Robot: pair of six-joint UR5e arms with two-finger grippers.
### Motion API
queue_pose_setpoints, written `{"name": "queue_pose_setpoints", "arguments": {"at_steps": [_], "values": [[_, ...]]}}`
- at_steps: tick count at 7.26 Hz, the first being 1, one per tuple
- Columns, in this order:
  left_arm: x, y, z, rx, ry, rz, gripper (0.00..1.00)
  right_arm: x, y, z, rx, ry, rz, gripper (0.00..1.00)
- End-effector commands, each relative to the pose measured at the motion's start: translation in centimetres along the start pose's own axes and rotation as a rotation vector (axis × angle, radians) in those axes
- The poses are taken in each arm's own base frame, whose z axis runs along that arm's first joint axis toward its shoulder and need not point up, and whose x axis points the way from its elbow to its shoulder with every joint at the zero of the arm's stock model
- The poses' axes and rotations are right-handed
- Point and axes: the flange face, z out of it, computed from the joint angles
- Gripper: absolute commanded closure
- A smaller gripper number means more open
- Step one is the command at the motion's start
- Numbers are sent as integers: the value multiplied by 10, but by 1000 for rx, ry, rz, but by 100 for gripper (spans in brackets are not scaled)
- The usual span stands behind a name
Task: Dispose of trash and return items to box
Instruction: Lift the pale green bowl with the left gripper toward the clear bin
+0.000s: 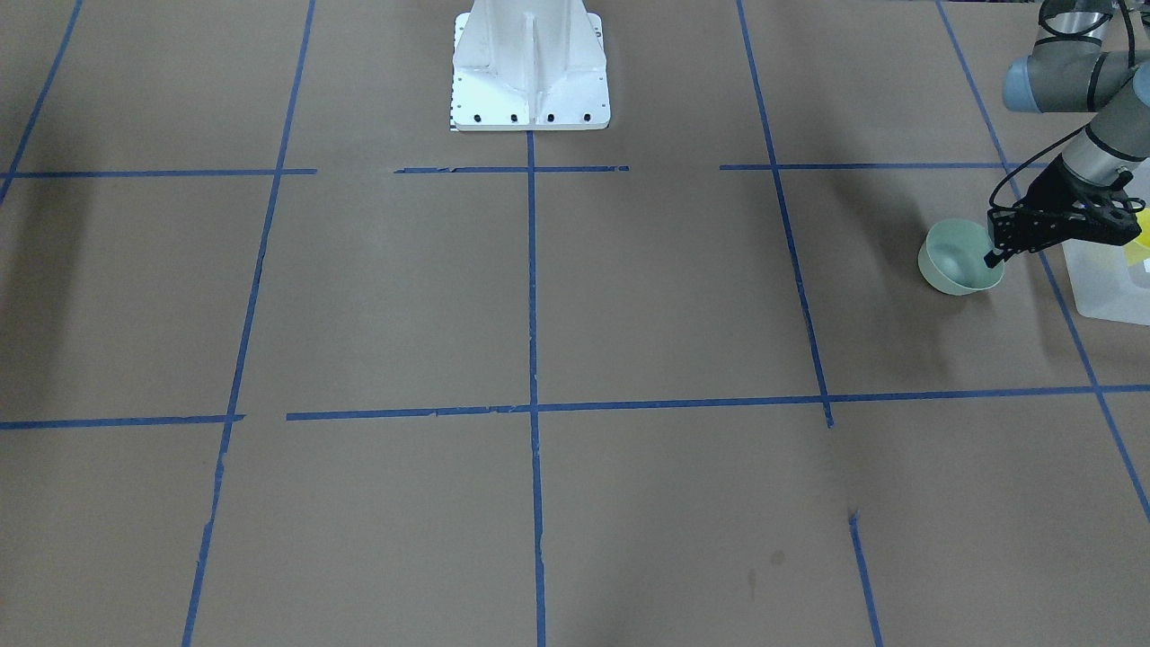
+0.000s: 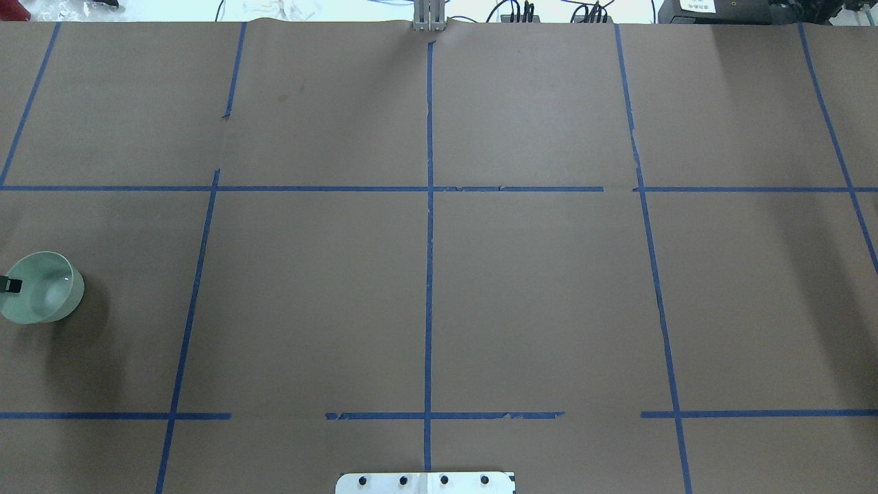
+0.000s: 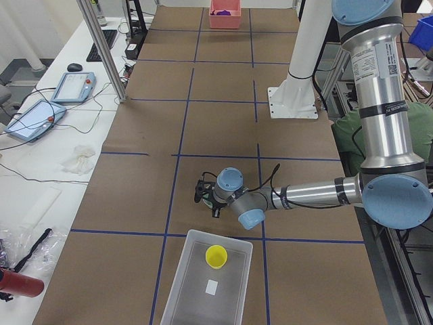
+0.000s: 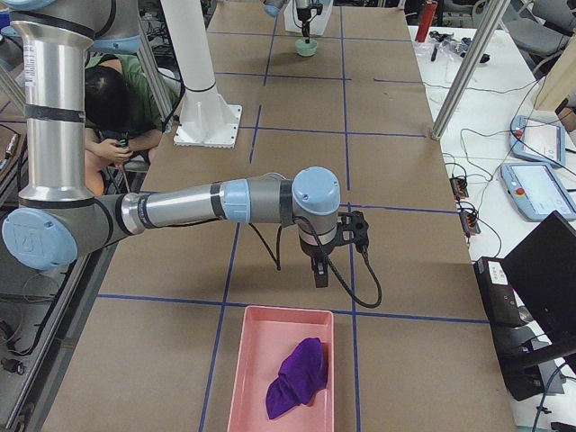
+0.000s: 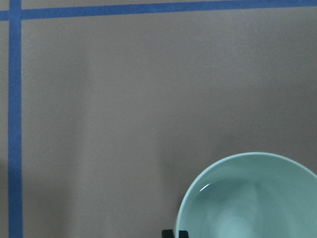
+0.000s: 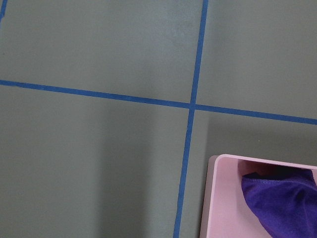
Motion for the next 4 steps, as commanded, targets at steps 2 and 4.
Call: {"name": "queue_pose_setpoints", "arguments": {"at_steps": [2, 4], "values": [[8, -1, -22, -86, 132, -21, 100, 18, -5, 38, -46, 2, 62, 0], [27, -22, -47, -98, 157, -53, 100, 72, -3, 91, 13, 24, -5, 0]]}}
